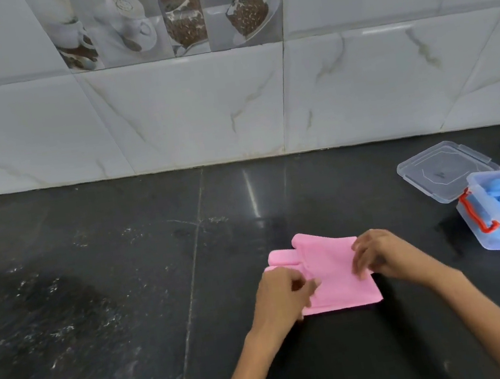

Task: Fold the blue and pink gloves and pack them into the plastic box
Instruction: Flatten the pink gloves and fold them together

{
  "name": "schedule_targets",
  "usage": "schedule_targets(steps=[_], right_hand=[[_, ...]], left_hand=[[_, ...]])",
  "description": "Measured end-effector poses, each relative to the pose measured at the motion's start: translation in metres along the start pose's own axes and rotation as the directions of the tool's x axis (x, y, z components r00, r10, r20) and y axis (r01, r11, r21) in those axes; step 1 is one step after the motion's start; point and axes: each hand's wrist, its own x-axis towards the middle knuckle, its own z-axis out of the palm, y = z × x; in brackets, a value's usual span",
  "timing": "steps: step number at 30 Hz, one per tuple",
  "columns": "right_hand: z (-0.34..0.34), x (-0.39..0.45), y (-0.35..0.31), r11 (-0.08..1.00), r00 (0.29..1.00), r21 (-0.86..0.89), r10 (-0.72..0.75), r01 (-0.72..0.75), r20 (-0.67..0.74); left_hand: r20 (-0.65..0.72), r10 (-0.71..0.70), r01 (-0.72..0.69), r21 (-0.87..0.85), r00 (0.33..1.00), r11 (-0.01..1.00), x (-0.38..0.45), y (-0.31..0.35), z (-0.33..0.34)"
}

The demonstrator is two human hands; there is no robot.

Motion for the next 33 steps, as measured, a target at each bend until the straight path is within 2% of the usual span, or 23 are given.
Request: schedule_targets(steps=[2, 3, 5, 7, 8, 10, 13, 18, 22, 25, 30, 33], right_hand=[[-0.004, -0.001, 0.009, 0.998, 0.997, 0.016, 0.067, -0.068, 0.045], [-0.004, -0.002, 0.01, 0.994, 0.993, 0.027, 0.106, -0.107, 0.043], [0.002, -0.004, 0.004, 0.974, 0.976, 0.095, 0.213, -0.207, -0.05], [0.018, -0.003, -0.011, 0.944, 0.921, 0.189, 0.311, -0.271, -0.234], [0.029, -0.001, -0.019, 0.939, 0.902, 0.205, 0.328, -0.278, -0.281], [0.049, 0.004, -0.035, 0.943, 0.918, 0.144, 0.327, -0.301, -0.224], [0.07, 0.006, -0.044, 0.923, 0.916, 0.012, 0.384, -0.385, -0.119], [0.082, 0.004, -0.044, 0.905, 0.915, -0.15, 0.382, -0.399, -0.133], [0.087, 0.003, -0.042, 0.895, 0.916, -0.204, 0.373, -0.397, -0.148], [0.089, 0.003, -0.042, 0.893, 0.913, -0.207, 0.37, -0.4, -0.17], [0.089, 0.003, -0.043, 0.896, 0.911, -0.187, 0.375, -0.403, -0.169], [0.084, 0.003, -0.042, 0.9, 0.912, -0.155, 0.391, -0.408, -0.125]], left_hand=[[-0.195, 0.154, -0.127, 0.143, 0.969, 0.982, 0.009, 0.012, 0.015], [-0.231, 0.211, -0.164, 0.207, 0.95, 0.965, 0.015, 0.018, 0.023], [-0.136, 0.267, -0.211, 0.325, 0.954, 0.922, 0.028, 0.023, 0.042], [-0.004, 0.214, -0.182, 0.508, 0.977, 0.842, 0.037, 0.023, 0.059], [0.023, 0.181, -0.16, 0.579, 0.983, 0.799, 0.04, 0.023, 0.066], [0.031, 0.139, -0.127, 0.642, 0.99, 0.756, 0.042, 0.018, 0.075], [0.034, 0.108, -0.102, 0.683, 0.994, 0.723, 0.04, 0.002, 0.077], [0.059, 0.159, -0.149, 0.747, 0.986, 0.648, 0.034, -0.013, 0.08], [0.049, 0.181, -0.157, 0.74, 0.982, 0.654, 0.034, -0.017, 0.081], [0.036, 0.227, -0.181, 0.728, 0.973, 0.661, 0.033, -0.017, 0.081], [0.034, 0.181, -0.147, 0.735, 0.983, 0.661, 0.033, -0.015, 0.081], [-0.06, 0.291, -0.182, 0.657, 0.955, 0.732, 0.031, -0.008, 0.068]])
